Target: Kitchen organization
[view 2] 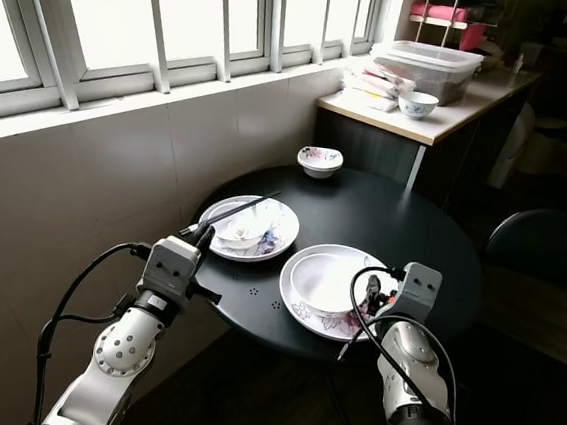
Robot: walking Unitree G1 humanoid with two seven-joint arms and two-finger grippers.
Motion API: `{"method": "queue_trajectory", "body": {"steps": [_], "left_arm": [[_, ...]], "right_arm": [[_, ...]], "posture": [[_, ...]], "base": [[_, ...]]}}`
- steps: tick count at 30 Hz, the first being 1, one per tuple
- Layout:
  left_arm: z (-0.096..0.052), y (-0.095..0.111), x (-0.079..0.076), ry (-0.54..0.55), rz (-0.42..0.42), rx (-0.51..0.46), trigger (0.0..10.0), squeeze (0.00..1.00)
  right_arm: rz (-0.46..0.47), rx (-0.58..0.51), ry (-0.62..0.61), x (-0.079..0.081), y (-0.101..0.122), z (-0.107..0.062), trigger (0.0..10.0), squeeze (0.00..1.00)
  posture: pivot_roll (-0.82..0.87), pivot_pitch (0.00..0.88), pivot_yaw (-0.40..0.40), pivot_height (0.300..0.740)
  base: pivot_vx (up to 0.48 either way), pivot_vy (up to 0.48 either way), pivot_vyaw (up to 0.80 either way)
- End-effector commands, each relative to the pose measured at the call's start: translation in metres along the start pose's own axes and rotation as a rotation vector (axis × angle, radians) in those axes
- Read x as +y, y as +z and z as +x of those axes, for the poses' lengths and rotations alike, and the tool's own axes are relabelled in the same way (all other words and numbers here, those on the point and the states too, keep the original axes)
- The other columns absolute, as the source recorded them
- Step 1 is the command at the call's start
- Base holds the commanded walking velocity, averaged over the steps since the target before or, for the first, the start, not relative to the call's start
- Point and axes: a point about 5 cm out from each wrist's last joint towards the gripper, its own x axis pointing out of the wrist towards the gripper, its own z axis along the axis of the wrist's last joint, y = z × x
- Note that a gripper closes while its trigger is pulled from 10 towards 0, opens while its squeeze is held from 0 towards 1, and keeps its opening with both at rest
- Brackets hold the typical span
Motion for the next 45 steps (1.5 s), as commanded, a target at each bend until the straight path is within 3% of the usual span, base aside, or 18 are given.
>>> {"method": "queue_trajectory", "body": {"steps": [1,7,9,19,28,36,37,39,40,45], "left_arm": [[0.001,-0.001,0.001,-0.004,0.007,0.000,10.0,0.00],[0.001,-0.001,0.001,-0.003,0.008,0.001,10.0,0.00],[0.001,-0.001,0.001,-0.004,0.007,0.002,10.0,0.00],[0.001,-0.002,0.000,-0.004,0.008,0.006,10.0,0.00],[0.001,-0.003,-0.001,-0.008,0.009,0.013,10.0,0.00],[0.000,-0.004,-0.001,-0.009,0.012,0.019,10.0,0.00],[0.000,-0.004,-0.001,-0.009,0.013,0.021,10.0,0.00],[0.000,-0.005,-0.001,-0.010,0.014,0.022,10.0,0.00],[0.000,-0.005,-0.001,-0.010,0.014,0.023,10.0,0.00],[0.001,-0.005,-0.002,-0.011,0.016,0.023,10.0,0.00]], "right_arm": [[0.023,-0.003,0.013,0.001,0.006,0.003,10.0,0.00],[0.056,0.020,0.034,0.004,0.006,0.006,10.0,0.00],[0.109,0.068,0.053,0.009,0.001,0.009,10.0,0.00],[0.132,0.116,0.064,0.013,-0.005,0.009,10.0,0.00],[0.162,0.272,0.129,0.023,-0.025,0.009,10.0,0.00],[0.270,0.318,0.105,0.025,-0.032,0.008,10.0,0.00],[0.286,0.323,0.107,0.025,-0.032,0.008,2.9,0.00],[0.297,0.327,0.108,0.026,-0.032,0.008,2.9,0.00],[0.317,0.318,0.109,0.026,-0.031,0.008,0.0,0.00],[0.371,0.295,0.101,0.025,-0.026,0.010,0.0,0.00]], "posture": [[0.03,0.000,-0.003,0.740],[0.03,0.000,-0.005,0.740],[0.03,0.000,-0.006,0.740],[0.03,0.000,-0.006,0.740],[0.03,0.000,-0.005,0.740],[0.03,0.000,-0.006,0.740],[0.03,0.000,-0.004,0.740],[0.03,0.000,-0.004,0.740],[0.03,0.000,-0.004,0.740],[0.03,0.000,-0.003,0.740]], "base": [[0.000,0.000,0.00],[0.000,0.000,0.00],[0.000,0.000,0.00],[0.000,0.000,0.00],[0.000,0.000,0.00],[0.000,0.000,0.00],[0.000,0.000,0.00],[0.000,0.000,0.00],[0.000,0.000,0.00],[0.000,0.000,0.00]]}}
